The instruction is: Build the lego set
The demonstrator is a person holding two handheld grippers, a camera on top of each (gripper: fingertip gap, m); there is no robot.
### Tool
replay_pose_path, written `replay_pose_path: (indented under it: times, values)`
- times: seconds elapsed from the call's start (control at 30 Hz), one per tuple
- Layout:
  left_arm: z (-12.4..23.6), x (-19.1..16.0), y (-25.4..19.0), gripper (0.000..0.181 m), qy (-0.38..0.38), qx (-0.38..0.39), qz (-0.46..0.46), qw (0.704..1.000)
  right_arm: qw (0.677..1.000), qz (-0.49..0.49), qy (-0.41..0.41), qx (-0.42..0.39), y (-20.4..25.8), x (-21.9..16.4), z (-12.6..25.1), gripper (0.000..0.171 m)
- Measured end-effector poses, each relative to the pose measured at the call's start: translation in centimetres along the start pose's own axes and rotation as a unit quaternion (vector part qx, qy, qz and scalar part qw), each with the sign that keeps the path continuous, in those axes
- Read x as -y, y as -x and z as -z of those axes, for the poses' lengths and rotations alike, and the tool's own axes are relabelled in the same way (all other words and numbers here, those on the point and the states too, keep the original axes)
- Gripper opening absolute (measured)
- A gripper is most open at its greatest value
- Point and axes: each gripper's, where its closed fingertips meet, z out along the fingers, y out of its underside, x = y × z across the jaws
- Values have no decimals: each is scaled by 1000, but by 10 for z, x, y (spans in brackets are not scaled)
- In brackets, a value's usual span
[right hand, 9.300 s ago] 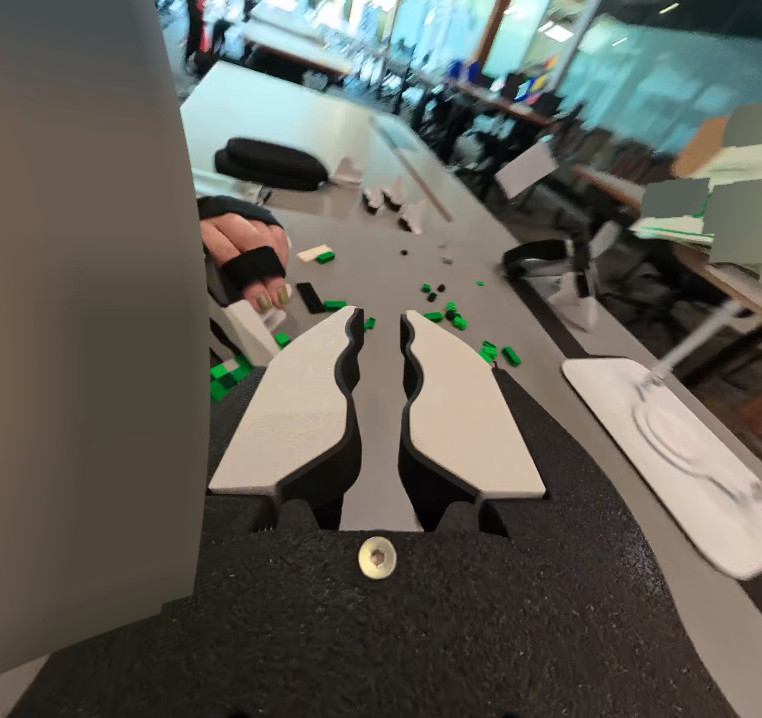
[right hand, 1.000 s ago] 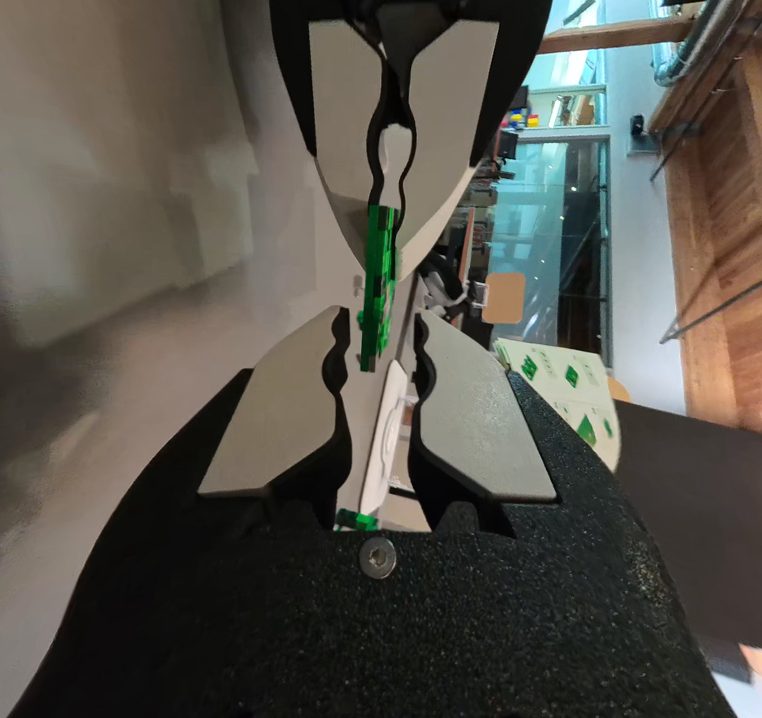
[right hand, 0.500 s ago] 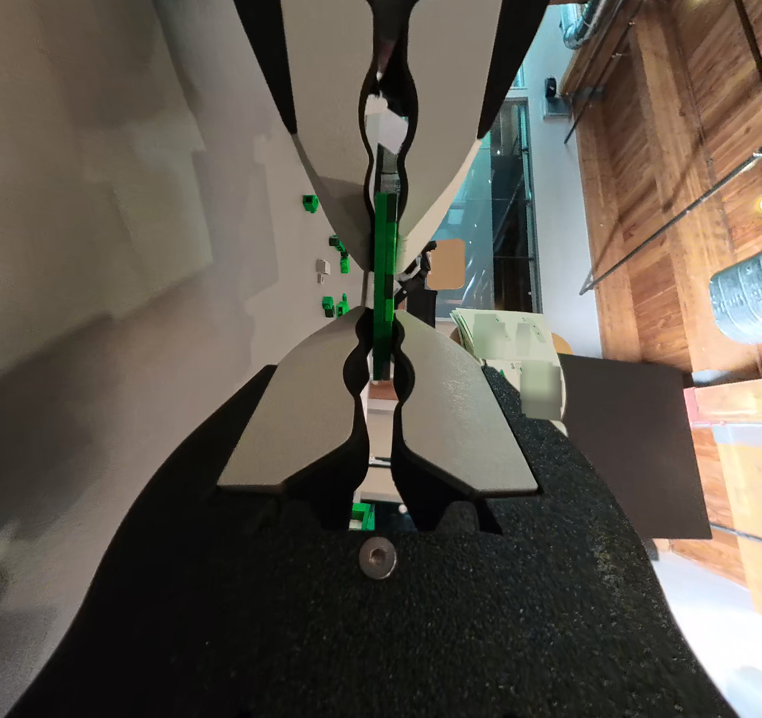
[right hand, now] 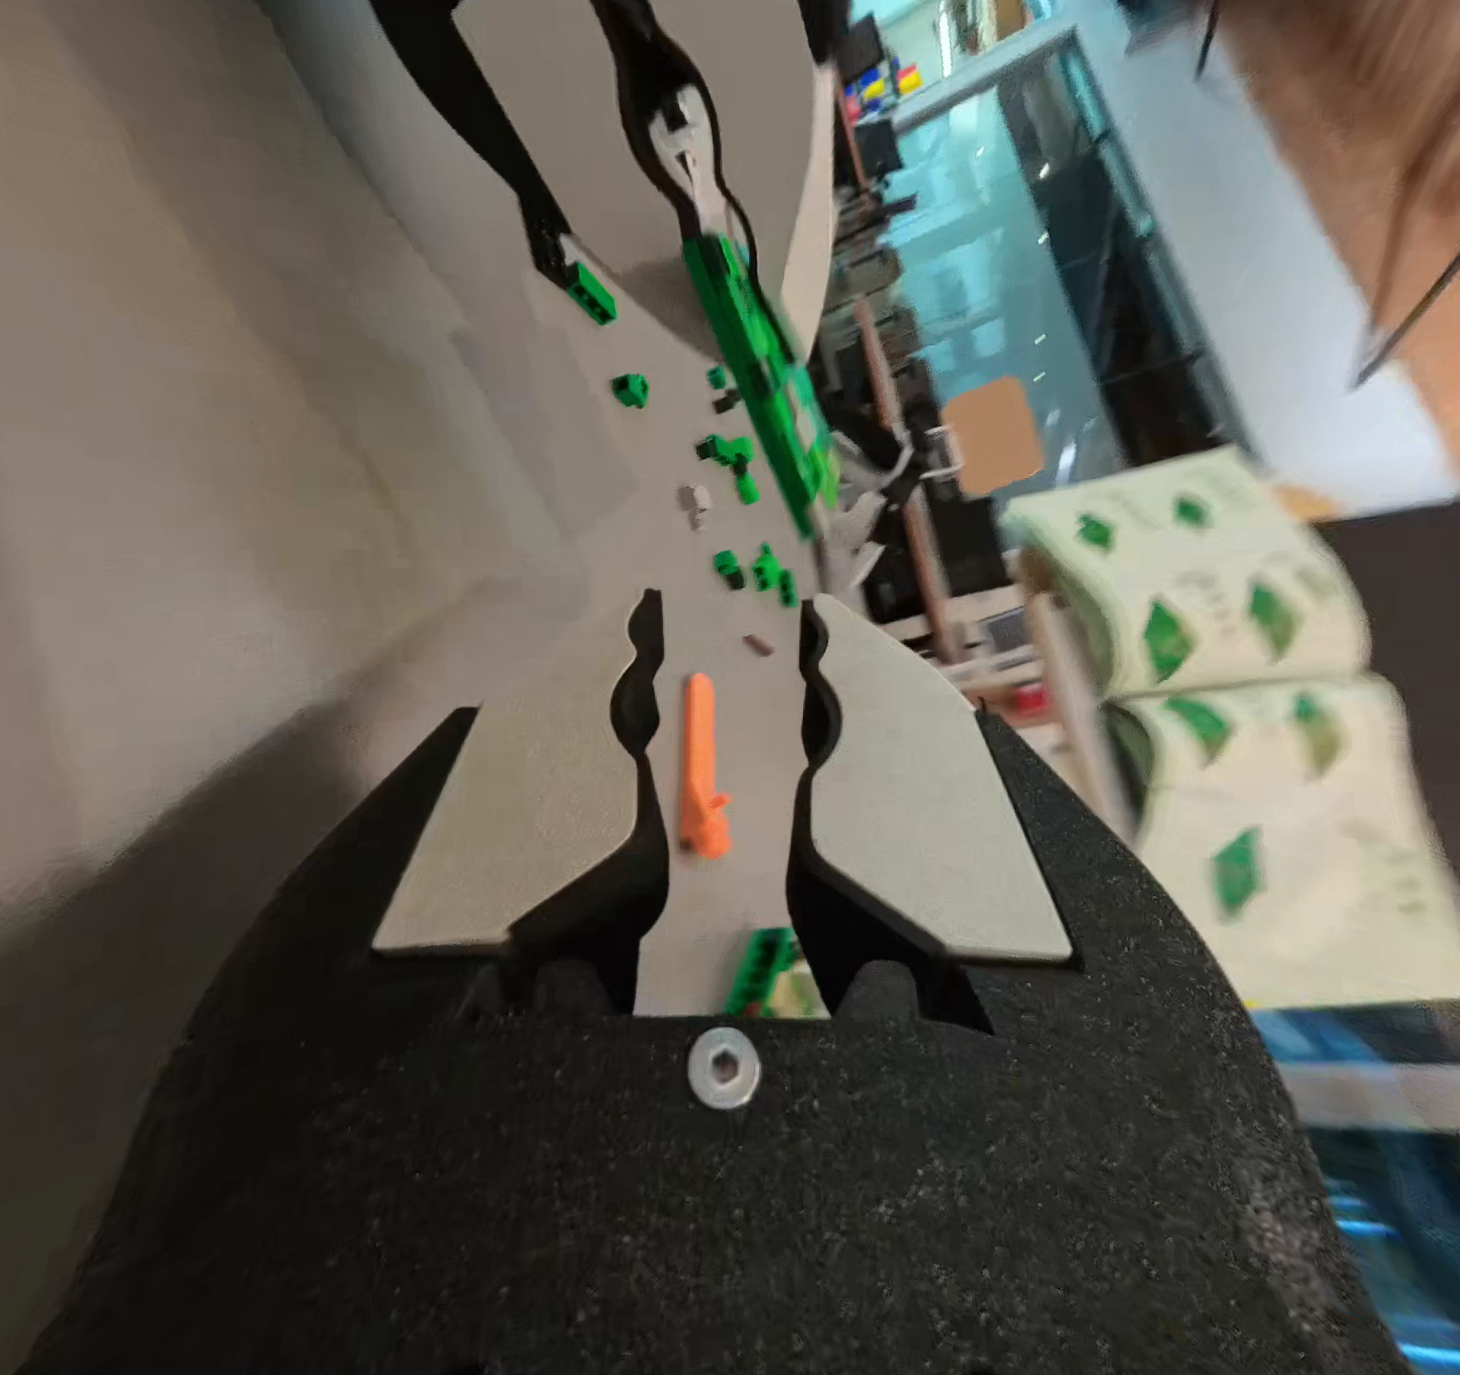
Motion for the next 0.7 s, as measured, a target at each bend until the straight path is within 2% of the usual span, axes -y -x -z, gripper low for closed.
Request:
replay_pose_path:
  times: [0.13, 0.27, 0.47, 0.7]
  values:
    - [2, -21, 1, 6, 27, 1, 3, 1000, 986, -163, -21, 32, 5, -18, 8, 33]
    - [2, -23, -3, 6, 30, -4, 1, 1000, 970, -236, -58, 5, -13, -18, 12, 30]
    - [2, -22, -4, 6, 29, -7, 3, 1000, 962, -265, -62, 4, -19, -20, 12, 27]
    - [2, -16, -8, 5, 19, -17, -5, 1000, 956, -283, -65, 39, -22, -11, 5, 25]
